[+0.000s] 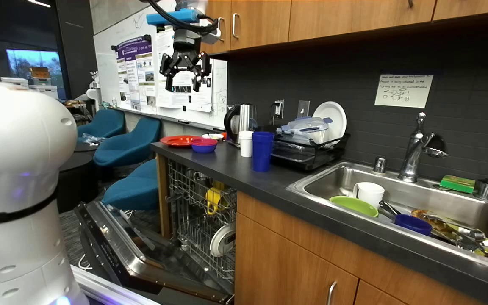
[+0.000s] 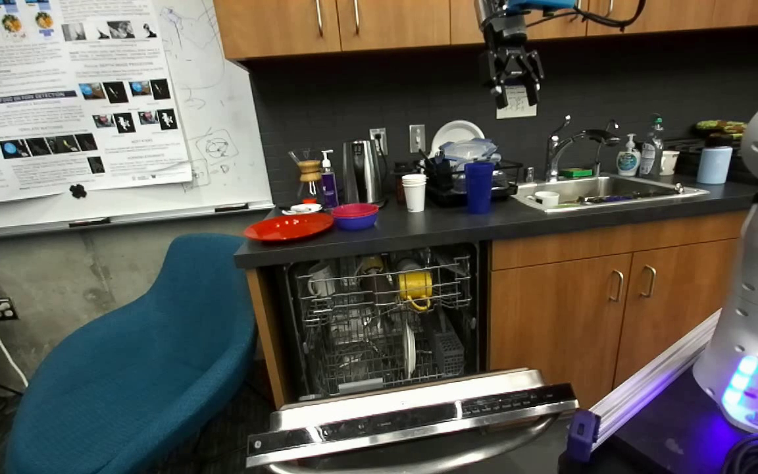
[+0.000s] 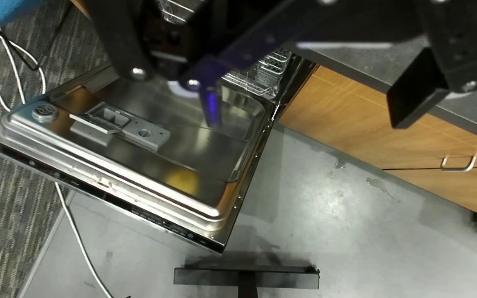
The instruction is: Remove the light blue fork from the drying rack and put it on the counter
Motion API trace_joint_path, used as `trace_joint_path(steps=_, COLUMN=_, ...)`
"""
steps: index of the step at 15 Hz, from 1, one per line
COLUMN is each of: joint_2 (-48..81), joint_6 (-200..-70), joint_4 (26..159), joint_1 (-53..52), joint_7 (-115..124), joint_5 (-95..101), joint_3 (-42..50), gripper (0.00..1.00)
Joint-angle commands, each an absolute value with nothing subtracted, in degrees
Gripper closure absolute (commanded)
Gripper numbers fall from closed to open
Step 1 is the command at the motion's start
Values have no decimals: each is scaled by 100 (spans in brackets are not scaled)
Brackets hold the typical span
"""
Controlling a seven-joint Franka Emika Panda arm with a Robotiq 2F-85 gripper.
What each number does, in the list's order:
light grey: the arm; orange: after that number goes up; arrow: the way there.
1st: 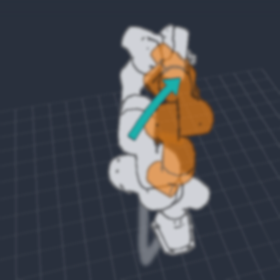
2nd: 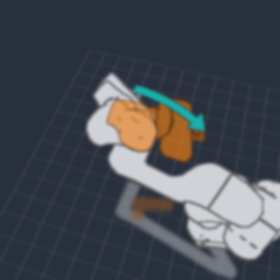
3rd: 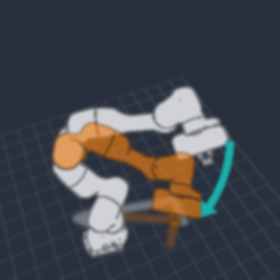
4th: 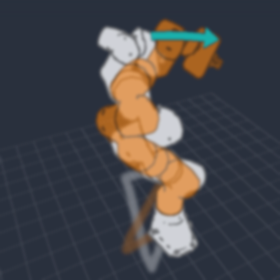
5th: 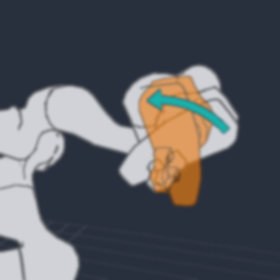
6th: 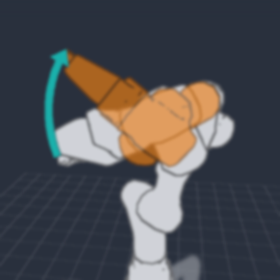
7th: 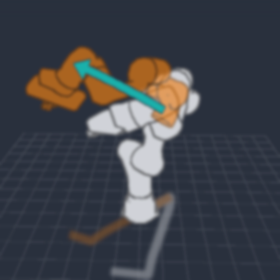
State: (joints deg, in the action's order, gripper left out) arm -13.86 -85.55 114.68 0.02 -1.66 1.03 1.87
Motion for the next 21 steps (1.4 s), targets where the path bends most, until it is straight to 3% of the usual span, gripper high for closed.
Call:
trace_joint_path(steps=1, joint_2=-1383, joint_6=-8547, joint_4=11459, joint_1=32, joint_7=-171, joint_5=97, joint_3=160, gripper=0)
trace_joint_path(steps=14, joint_2=-1262, joint_6=-8552, joint_4=11372, joint_1=-22, joint_7=-98, joint_5=136, joint_3=65, gripper=0)
trace_joint_path(steps=21, joint_2=-832, joint_6=-10042, joint_4=11362, joint_1=-184, joint_7=54, joint_5=98, joint_3=-207, gripper=0)
